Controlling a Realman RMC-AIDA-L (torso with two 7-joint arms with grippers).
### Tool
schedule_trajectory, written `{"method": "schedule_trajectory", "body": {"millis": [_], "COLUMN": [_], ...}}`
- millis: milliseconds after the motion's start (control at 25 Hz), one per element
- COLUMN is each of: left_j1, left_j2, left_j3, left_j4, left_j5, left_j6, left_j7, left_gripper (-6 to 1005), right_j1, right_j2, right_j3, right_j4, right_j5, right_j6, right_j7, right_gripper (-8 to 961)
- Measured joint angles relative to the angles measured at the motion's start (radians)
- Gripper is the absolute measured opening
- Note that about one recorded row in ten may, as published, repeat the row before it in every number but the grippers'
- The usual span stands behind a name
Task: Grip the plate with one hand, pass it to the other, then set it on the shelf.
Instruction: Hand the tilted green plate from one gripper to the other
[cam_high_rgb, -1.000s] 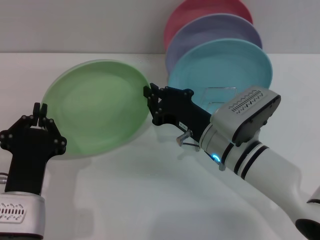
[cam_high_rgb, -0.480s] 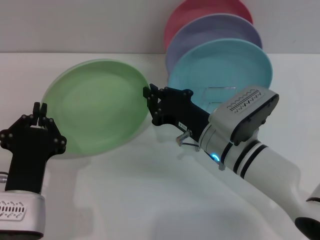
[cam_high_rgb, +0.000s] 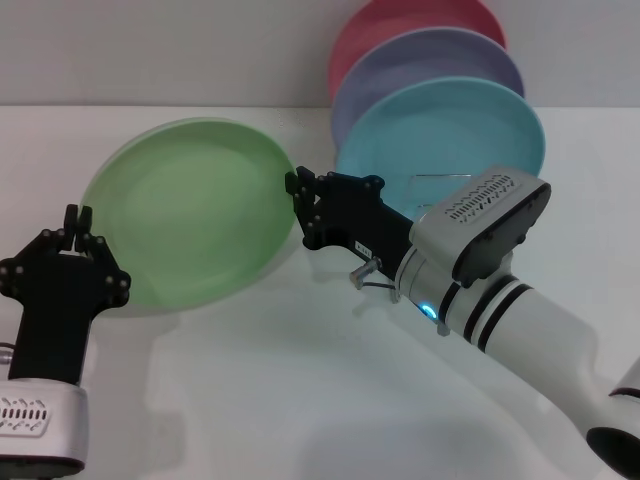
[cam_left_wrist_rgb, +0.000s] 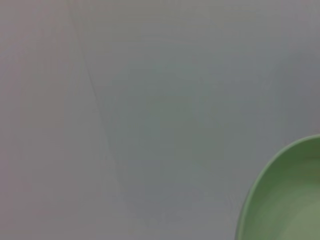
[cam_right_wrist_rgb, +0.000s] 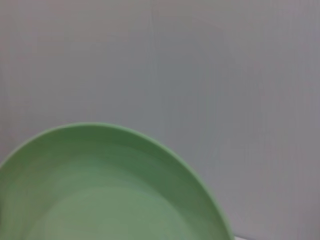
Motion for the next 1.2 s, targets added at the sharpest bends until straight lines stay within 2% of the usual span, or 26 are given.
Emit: {"method": "schedule_trajectory", "body": {"millis": [1200], "left_j1": [-0.006], "left_j2": [0.006], "left_j3": [-0.005], "left_j4": [0.008], "left_j5": [-0.001], "left_j6": [0.0], "left_j7": [-0.009], "left_gripper": [100], "right_j1": [0.011], "right_j2": [0.0], "right_j3": [0.011], "right_j4": [0.011], "right_j5": [-0.002], "right_j6": [0.017], "right_j7": [-0.024], "right_gripper": [79]}}
